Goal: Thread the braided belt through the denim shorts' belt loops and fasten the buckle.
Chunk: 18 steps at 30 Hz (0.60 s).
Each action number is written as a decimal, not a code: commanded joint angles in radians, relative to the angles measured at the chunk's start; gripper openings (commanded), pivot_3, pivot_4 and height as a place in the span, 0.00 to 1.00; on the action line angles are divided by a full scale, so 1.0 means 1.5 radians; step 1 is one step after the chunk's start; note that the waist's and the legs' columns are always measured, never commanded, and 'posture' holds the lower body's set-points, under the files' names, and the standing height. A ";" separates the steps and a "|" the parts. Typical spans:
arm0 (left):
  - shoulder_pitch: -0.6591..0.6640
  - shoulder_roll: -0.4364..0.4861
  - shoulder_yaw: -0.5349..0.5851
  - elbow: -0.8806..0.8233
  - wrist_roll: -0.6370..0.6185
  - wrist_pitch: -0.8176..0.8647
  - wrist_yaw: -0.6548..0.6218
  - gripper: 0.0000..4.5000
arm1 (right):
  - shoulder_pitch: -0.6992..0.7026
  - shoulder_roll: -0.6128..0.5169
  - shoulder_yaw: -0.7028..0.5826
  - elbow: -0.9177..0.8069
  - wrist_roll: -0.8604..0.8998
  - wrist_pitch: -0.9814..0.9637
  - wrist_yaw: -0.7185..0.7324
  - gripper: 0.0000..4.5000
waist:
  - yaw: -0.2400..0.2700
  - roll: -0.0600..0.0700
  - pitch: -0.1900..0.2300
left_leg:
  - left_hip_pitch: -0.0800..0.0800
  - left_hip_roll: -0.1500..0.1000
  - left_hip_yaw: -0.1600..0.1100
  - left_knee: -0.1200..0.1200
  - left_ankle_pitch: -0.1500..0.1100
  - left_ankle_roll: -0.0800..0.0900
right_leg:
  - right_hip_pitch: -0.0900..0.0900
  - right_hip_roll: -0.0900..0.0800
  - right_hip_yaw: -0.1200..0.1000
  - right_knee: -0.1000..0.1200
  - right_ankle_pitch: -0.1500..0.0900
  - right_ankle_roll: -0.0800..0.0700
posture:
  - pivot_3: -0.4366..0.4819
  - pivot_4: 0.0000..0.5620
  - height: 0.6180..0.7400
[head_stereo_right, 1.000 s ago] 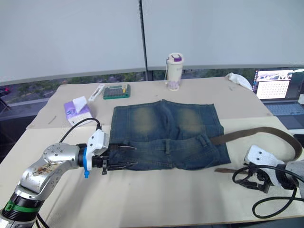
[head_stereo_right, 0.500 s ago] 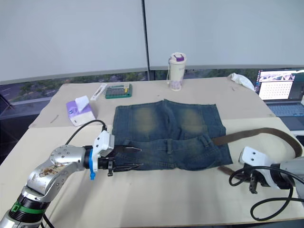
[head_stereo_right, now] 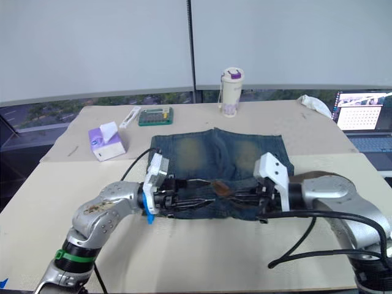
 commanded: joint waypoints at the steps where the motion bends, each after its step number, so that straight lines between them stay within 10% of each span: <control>1: -0.017 -0.010 -0.010 -0.003 -0.012 0.001 -0.013 0.60 | -0.018 0.010 0.019 -0.018 0.005 -0.009 -0.011 0.00 | -0.002 0.000 0.000 | 0.000 0.000 0.000 0.000 0.000 0.000 | 0.000 0.000 0.000 0.000 0.000 0.000 | 0.48 0.27 1.00; 11: -0.018 0.003 -0.016 0.005 -0.043 0.039 -0.055 0.60 | -0.026 0.007 0.042 -0.010 -0.004 -0.027 -0.012 0.00 | -0.005 0.000 0.000 | 0.000 0.000 0.000 0.000 0.000 0.000 | 0.000 0.000 0.000 0.000 0.000 0.000 | 0.48 0.27 1.00; 18: -0.016 0.002 -0.013 0.020 -0.022 0.021 -0.044 0.12 | -0.020 0.006 0.035 -0.002 -0.007 -0.040 -0.014 0.00 | -0.005 0.000 0.000 | 0.000 0.000 0.000 0.000 0.000 0.000 | 0.000 0.000 0.000 0.000 0.000 0.000 | 0.48 0.27 1.00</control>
